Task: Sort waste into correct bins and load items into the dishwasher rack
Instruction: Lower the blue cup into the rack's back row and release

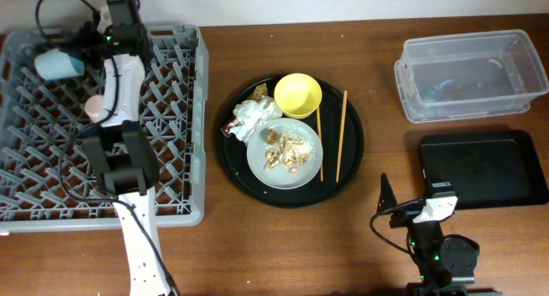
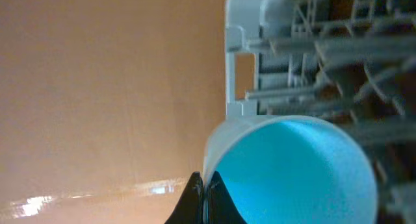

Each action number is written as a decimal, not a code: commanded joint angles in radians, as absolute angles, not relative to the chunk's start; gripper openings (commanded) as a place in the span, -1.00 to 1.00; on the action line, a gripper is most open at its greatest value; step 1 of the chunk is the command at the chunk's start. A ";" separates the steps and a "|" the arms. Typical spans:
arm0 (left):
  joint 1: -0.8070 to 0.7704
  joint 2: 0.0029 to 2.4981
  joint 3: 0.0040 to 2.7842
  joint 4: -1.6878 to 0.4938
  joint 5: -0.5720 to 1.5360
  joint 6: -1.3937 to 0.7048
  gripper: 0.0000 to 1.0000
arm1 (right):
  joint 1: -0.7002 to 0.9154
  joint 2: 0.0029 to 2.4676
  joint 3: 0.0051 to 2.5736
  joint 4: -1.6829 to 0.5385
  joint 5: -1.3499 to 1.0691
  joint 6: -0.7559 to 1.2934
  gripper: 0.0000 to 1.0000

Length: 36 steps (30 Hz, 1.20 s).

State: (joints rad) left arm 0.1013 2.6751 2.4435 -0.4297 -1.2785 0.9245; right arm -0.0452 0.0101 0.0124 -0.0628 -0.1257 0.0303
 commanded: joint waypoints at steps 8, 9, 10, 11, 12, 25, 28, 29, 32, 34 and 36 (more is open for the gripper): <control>0.022 2.666 2.371 -0.431 -1.125 0.944 -0.99 | -0.052 0.004 0.006 -0.065 -0.135 0.038 0.97; 0.014 2.666 2.371 -0.430 -1.122 0.945 -1.00 | -0.052 0.004 0.006 -0.065 -0.135 0.038 0.97; 0.009 2.666 2.371 -0.427 -1.122 0.944 -0.99 | -0.052 0.004 0.006 -0.065 -0.135 0.038 0.97; 0.007 2.666 2.371 -0.427 -1.122 0.944 -0.98 | -0.052 0.004 0.006 -0.065 -0.135 0.038 0.97; 0.007 2.666 2.371 -0.427 -1.122 0.944 -0.98 | -0.052 0.004 0.006 -0.065 -0.135 0.038 0.97; 0.012 2.582 2.371 0.319 -1.568 0.844 0.69 | -0.052 0.004 0.006 -0.065 -0.135 0.038 0.97; 0.011 2.580 2.370 0.231 -1.544 0.725 0.83 | -0.052 0.004 0.006 -0.065 -0.135 0.038 0.97; 0.011 2.580 2.370 0.129 -1.499 0.668 0.89 | -0.052 0.004 0.006 -0.065 -0.135 0.038 0.97; 0.043 2.517 2.370 -0.623 -0.836 0.295 0.98 | -0.052 0.004 0.006 -0.065 -0.135 0.038 0.97; 0.078 2.465 2.370 -0.679 -0.764 0.231 0.98 | -0.052 0.004 0.006 -0.065 -0.135 0.038 0.96; 0.130 2.337 2.370 -0.765 -0.569 0.047 0.99 | -0.052 0.004 0.006 -0.065 -0.135 0.038 0.97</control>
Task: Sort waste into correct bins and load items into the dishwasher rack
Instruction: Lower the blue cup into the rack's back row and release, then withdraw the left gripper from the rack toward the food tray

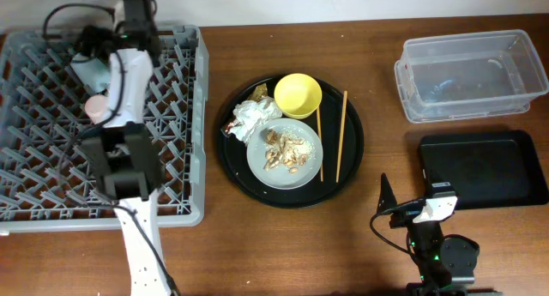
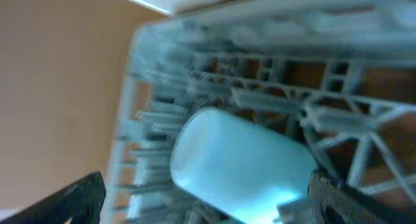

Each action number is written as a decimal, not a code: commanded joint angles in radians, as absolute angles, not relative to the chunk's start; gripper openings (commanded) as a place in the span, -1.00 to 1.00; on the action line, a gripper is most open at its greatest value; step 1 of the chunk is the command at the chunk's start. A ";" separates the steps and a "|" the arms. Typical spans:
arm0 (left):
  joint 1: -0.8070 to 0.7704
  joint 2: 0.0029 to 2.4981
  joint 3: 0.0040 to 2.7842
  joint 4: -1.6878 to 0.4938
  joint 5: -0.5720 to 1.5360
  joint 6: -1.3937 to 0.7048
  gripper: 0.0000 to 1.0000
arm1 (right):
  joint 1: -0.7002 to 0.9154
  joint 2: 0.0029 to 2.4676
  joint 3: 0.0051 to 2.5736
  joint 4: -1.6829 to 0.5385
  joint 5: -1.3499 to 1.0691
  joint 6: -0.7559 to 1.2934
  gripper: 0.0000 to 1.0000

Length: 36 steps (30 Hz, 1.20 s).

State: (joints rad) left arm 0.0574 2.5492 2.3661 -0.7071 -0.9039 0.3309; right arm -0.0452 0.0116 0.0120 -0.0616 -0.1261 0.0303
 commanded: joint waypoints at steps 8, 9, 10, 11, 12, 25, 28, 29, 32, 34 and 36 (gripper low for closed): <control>0.303 2.060 2.370 -0.877 0.317 0.011 0.99 | -0.052 0.004 0.006 -0.065 -0.135 0.038 0.97; 0.303 2.060 2.370 -0.919 0.323 0.011 0.99 | -0.052 0.004 0.006 -0.065 -0.135 0.038 0.97; 0.304 2.061 2.370 -0.968 0.317 0.012 0.99 | -0.052 0.004 0.006 -0.065 -0.135 0.038 0.97; 0.304 2.062 2.370 -0.964 0.289 0.012 0.99 | -0.052 0.004 0.006 -0.065 -0.135 0.038 0.97; 0.304 2.063 2.370 -0.953 0.263 0.011 0.99 | -0.052 0.004 0.006 -0.065 -0.135 0.038 0.97; 0.351 2.358 2.370 -0.842 -0.081 -0.133 -0.98 | -0.052 0.004 0.006 -0.065 -0.135 0.038 0.97; 0.368 2.374 2.370 -0.819 -0.084 -0.198 -0.98 | -0.052 0.004 0.006 -0.065 -0.135 0.038 0.97; 0.368 2.380 2.370 -0.810 -0.084 -0.198 -0.98 | -0.052 0.004 0.006 -0.065 -0.135 0.038 0.97; 0.371 2.430 2.370 -0.762 -0.081 -0.198 -0.99 | -0.052 0.004 0.006 -0.065 -0.135 0.038 0.97; 0.371 2.454 2.370 -0.762 -0.058 -0.198 -0.98 | -0.052 0.004 0.006 -0.065 -0.135 0.038 0.97; 0.371 2.473 2.370 -0.764 0.007 -0.198 -0.99 | -0.052 0.004 0.006 -0.065 -0.135 0.038 0.97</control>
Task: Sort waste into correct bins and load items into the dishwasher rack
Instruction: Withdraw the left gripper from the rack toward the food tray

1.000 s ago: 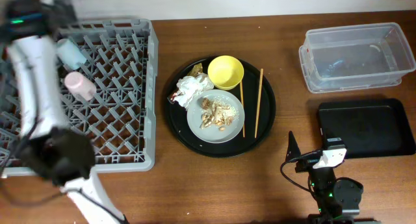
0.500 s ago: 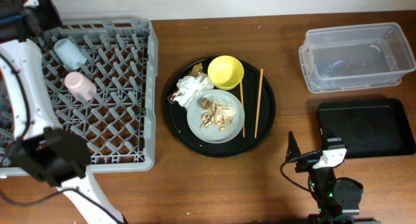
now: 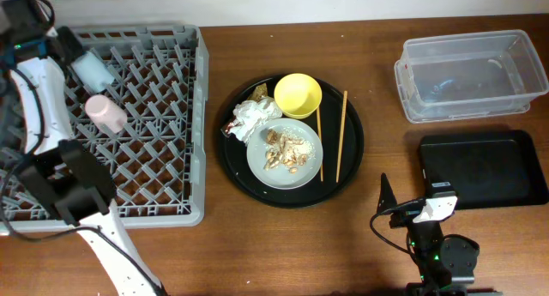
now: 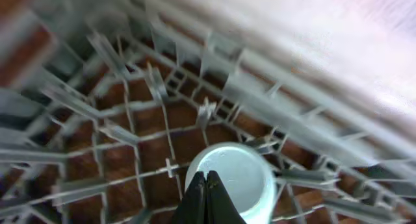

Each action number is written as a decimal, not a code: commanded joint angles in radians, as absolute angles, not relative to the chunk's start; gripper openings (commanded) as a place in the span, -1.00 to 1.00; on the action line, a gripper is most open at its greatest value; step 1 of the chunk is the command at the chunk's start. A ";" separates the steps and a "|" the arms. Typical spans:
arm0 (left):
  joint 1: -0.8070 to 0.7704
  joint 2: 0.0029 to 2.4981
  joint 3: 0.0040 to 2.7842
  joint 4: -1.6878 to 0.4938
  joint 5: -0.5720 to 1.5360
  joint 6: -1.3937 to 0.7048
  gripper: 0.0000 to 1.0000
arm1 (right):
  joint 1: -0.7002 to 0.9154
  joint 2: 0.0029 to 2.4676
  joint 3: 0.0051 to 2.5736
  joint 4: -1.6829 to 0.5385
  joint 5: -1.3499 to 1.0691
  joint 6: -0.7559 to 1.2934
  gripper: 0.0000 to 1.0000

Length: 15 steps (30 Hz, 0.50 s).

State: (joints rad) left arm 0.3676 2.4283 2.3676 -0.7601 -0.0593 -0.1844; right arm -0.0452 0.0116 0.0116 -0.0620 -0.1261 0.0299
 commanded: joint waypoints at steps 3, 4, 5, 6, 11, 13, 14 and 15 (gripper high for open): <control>0.371 2.483 2.370 -0.774 0.054 -0.197 -0.99 | -0.052 0.004 0.006 -0.065 -0.135 0.038 0.96; 0.371 2.483 2.370 -0.775 0.077 -0.197 -0.99 | -0.052 0.004 0.006 -0.065 -0.135 0.038 0.97; 0.371 2.483 2.370 -0.779 0.115 -0.197 -0.99 | -0.052 0.004 0.006 -0.065 -0.135 0.038 0.97; 0.371 2.483 2.370 -0.782 0.156 -0.197 -0.99 | -0.052 0.004 0.006 -0.065 -0.135 0.038 0.97; 0.371 2.475 2.370 -0.852 0.268 -0.197 -0.99 | -0.052 0.004 0.006 -0.065 -0.135 0.038 0.97; 0.372 2.459 2.370 -0.907 0.267 -0.197 -0.99 | -0.052 0.004 0.006 -0.065 -0.135 0.038 0.97; 0.373 2.450 2.370 -0.920 0.267 -0.197 -0.99 | -0.052 0.004 0.006 -0.065 -0.135 0.038 0.97; 0.373 2.440 2.370 -0.930 0.267 -0.197 -0.99 | -0.052 0.004 0.006 -0.065 -0.135 0.038 0.97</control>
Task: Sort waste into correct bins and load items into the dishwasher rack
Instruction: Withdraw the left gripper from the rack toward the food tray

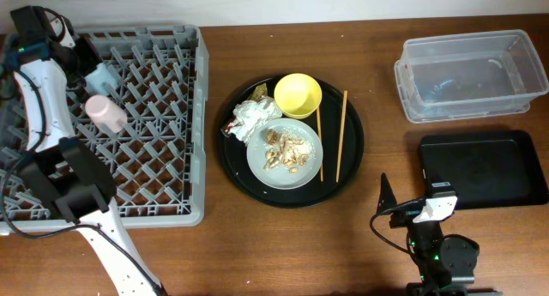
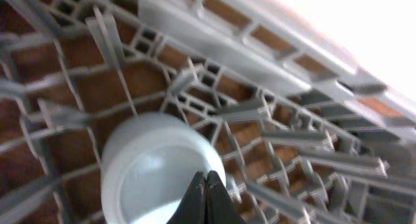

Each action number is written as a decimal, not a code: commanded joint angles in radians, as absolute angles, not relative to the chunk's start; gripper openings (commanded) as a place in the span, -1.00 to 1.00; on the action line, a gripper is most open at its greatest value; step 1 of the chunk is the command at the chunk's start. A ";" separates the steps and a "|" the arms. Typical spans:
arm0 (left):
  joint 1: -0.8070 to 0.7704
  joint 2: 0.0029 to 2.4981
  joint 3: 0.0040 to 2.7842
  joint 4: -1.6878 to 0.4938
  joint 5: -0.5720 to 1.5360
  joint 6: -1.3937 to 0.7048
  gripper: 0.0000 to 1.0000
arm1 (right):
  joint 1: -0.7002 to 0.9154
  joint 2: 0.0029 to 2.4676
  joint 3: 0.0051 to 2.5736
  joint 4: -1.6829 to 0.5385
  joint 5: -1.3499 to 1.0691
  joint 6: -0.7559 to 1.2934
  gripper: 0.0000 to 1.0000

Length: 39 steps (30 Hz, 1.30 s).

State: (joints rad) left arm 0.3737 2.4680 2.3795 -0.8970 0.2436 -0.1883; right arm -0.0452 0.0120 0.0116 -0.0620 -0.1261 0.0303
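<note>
A pale blue cup (image 1: 97, 74) rests among the tines at the far left of the grey dishwasher rack (image 1: 163, 124), with a pink cup (image 1: 105, 112) just in front of it. My left gripper (image 1: 79, 54) hovers over the blue cup (image 2: 155, 167); its fingertips (image 2: 207, 188) are pressed together with nothing between them. The black round tray (image 1: 356, 150) carries a yellow bowl (image 1: 298, 94), a plate of food scraps (image 1: 285, 152), crumpled paper (image 1: 250, 118) and chopsticks (image 1: 340, 135). My right gripper (image 1: 388, 197) sits parked at the table's near edge; how its jaws stand is unclear.
A clear plastic bin (image 1: 470, 75) stands at the far right, with a black bin (image 1: 483, 169) in front of it. The rack's wall (image 2: 273, 62) and tines surround the left gripper closely. Brown table lies between rack, tray and bins.
My left gripper has shifted a little to the right and nearer over the blue cup, still shut and empty. The cup has not moved. The right arm is unchanged.
First my left gripper was shut on the blue cup's rim over the rack's far left. Then it stood open with the cup lying in the rack. After that it was shut and empty at the rack's corner, and now it hangs over the cup.
</note>
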 commanded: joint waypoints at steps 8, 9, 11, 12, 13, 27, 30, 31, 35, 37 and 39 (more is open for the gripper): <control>0.372 2.189 2.370 -1.011 0.321 -0.198 -0.96 | -0.052 0.004 0.006 -0.065 -0.135 0.038 0.97; 0.372 2.152 2.370 -1.046 0.393 -0.198 -0.95 | -0.052 0.004 0.006 -0.065 -0.135 0.038 0.97; 0.372 2.096 2.370 -1.163 0.590 -0.197 0.61 | -0.052 0.004 0.006 -0.065 -0.135 0.038 0.97; 0.370 2.088 2.370 -1.209 0.643 -0.197 0.99 | -0.052 0.004 0.006 -0.065 -0.135 0.038 0.97; 0.364 2.083 2.370 -1.309 0.725 -0.197 0.98 | -0.052 0.004 0.006 -0.065 -0.135 0.038 0.97; -0.273 2.083 2.370 -1.598 0.137 -0.300 0.25 | -0.052 0.004 0.006 -0.065 -0.135 0.038 0.97; -0.362 2.087 2.370 -1.547 0.053 -0.379 0.25 | -0.052 0.004 0.006 -0.065 -0.135 0.038 0.97; -0.380 2.090 2.370 -1.530 0.049 -0.381 0.25 | -0.052 0.004 0.006 -0.065 -0.135 0.038 0.97; -0.448 2.129 2.370 -1.461 0.044 -0.382 0.24 | -0.052 0.004 0.006 -0.065 -0.135 0.038 0.97; -0.442 2.145 2.370 -1.475 -0.024 -0.382 0.04 | -0.052 0.004 0.006 -0.065 -0.135 0.038 0.97; -0.400 2.143 2.370 -1.515 -0.086 -0.398 -0.07 | -0.052 0.004 0.006 -0.065 -0.135 0.038 0.97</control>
